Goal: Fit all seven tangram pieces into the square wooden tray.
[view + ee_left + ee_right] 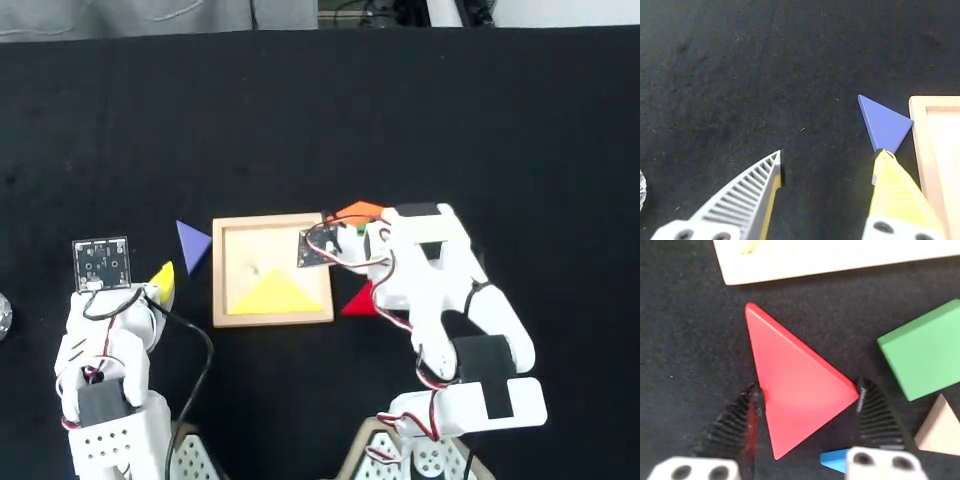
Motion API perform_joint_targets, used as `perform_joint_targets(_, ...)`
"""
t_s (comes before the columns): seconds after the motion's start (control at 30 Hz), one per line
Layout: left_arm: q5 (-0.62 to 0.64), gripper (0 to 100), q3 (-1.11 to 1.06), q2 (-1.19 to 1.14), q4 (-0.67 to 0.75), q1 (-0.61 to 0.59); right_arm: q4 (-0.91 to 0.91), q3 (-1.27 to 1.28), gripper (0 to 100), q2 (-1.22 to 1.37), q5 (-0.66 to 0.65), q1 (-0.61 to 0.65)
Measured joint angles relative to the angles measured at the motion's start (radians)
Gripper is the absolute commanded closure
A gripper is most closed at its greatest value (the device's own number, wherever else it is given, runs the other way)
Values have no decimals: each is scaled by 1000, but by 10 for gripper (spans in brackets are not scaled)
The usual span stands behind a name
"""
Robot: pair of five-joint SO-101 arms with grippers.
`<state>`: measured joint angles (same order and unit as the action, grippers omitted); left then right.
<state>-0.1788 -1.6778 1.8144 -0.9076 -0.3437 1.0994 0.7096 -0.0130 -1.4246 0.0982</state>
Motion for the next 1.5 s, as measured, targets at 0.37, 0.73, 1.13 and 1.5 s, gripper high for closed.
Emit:
perform_joint_targets(0.37, 0, 712, 0, 0, 0, 0, 26, -66, 850, -69, 227, 40)
perform_joint_targets(0.73, 0, 712, 0, 0, 0, -38, 28, -120, 850, -255, 848, 233)
perform_joint_targets(1.13, 126, 712, 3, 0, 25, -187, -5, -181, 851, -359, 1399, 509)
perform_joint_targets(1.5, 126, 712, 3, 0, 55, -178, -132, -235, 847, -204, 1772, 535)
